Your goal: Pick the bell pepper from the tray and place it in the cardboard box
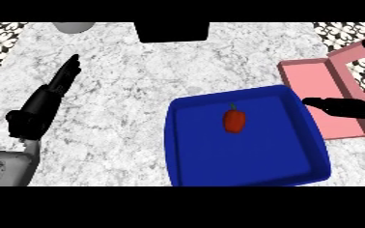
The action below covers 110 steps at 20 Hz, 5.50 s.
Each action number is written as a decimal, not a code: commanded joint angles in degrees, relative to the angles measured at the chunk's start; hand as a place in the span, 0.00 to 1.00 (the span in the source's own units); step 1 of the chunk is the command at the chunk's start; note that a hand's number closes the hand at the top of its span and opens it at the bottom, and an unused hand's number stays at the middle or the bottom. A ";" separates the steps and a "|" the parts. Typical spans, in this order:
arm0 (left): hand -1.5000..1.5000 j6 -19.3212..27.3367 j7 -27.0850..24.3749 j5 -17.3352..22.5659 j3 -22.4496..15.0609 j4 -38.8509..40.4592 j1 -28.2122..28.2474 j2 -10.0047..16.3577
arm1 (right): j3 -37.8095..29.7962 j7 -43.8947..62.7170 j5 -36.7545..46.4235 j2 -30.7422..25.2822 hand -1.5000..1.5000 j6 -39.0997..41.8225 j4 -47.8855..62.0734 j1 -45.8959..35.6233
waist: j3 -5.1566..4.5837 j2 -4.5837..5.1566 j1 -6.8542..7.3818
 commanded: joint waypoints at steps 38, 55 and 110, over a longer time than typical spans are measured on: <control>0.50 -7.35 -4.85 -2.92 0.89 2.25 -3.63 -4.08 | 38.27 63.61 30.63 16.67 0.00 39.48 -5.88 -14.56 | 0.45 1.37 3.56; 0.50 -7.99 -3.70 -6.17 1.33 -0.47 -2.07 -7.45 | 35.31 56.80 46.26 21.74 0.00 39.05 7.95 -15.30 | 0.49 1.35 3.56; 0.50 -13.42 -2.75 -14.71 6.01 0.43 -5.30 -15.42 | 6.64 24.66 64.30 21.88 1.00 2.54 52.79 -41.54 | 0.53 2.26 5.84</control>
